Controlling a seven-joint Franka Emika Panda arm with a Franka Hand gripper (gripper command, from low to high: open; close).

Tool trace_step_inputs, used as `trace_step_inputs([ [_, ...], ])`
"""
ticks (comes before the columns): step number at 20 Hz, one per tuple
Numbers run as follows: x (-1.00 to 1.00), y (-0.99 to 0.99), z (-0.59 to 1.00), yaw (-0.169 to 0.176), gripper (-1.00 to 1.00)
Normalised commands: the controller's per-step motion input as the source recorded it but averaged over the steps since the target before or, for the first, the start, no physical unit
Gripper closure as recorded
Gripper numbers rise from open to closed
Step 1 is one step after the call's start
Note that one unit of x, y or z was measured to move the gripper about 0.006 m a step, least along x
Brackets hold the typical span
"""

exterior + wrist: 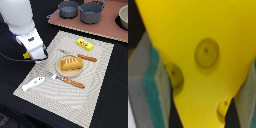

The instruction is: Interact with the objects in diverse but meaningful ways.

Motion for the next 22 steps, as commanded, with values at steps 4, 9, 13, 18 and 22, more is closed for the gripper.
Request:
trace_step_inputs([
  [4, -0.07, 0.17, -0.06, 0.000, -1.00],
  [9, -0.23, 0.30, 0.37, 0.002, -1.00],
  [13, -0.23, 0.21, 0.76, -0.014, -1.00],
  [18, 0.50, -0.09, 0.95, -0.079, -1.00],
  [22, 0.85, -0.30, 0.61, -0.044, -1.00],
])
